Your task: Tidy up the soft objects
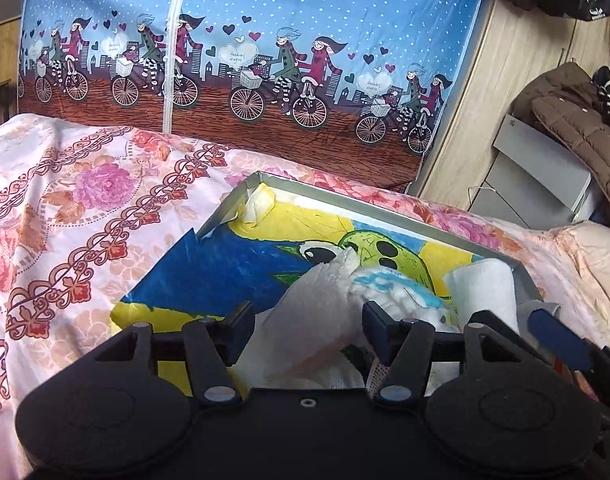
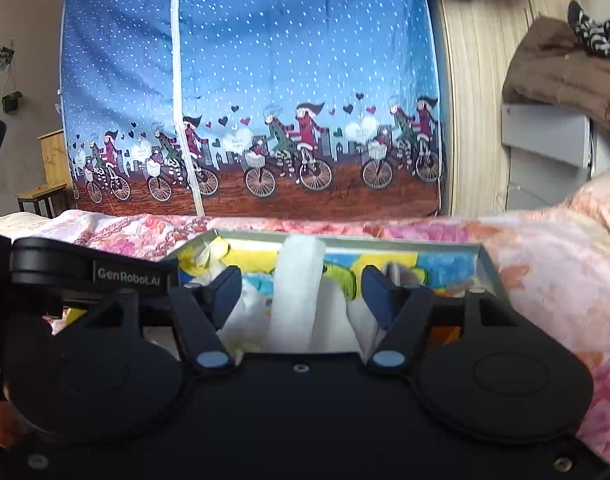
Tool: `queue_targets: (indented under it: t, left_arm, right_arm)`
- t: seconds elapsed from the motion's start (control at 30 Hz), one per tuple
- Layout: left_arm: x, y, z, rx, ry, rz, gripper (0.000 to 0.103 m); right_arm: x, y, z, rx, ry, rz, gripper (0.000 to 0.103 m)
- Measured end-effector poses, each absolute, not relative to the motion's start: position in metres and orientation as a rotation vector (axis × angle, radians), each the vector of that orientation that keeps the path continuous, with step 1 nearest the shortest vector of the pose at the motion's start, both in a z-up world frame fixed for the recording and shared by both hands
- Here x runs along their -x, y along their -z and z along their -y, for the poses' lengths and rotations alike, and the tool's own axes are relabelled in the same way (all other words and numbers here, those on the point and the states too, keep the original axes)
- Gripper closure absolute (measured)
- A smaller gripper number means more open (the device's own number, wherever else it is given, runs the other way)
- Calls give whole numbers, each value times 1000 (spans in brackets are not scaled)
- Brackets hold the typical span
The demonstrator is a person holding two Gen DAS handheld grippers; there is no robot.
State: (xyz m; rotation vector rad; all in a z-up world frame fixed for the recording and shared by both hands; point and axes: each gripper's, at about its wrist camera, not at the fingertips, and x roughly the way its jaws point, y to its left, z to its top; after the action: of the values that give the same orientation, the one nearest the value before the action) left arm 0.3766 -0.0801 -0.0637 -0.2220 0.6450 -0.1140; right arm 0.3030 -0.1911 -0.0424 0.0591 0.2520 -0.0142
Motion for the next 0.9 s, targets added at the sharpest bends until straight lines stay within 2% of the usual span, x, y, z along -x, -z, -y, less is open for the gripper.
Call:
queue_targets:
  t: [0.07, 0.13, 0.3, 0.57, 0.9]
  left_arm:
    - [-371, 59, 75, 233, 108, -624, 40]
    - [-363, 52, 70, 241, 99, -595, 39]
    - [-335, 27, 61, 236, 60, -486, 27]
    - [-271, -28, 44, 239, 41, -301, 3]
    - [-173, -61, 23, 111, 70, -173, 1]
  right_arm:
    - [-297, 33, 190, -41, 22, -221, 30]
    - [-291, 25, 190, -33, 29, -197, 15]
    - [-275, 1, 191, -37, 51, -165, 1]
    - [-237, -38, 183, -6, 78, -163, 0]
    - [-165, -53, 145, -16, 93, -162, 0]
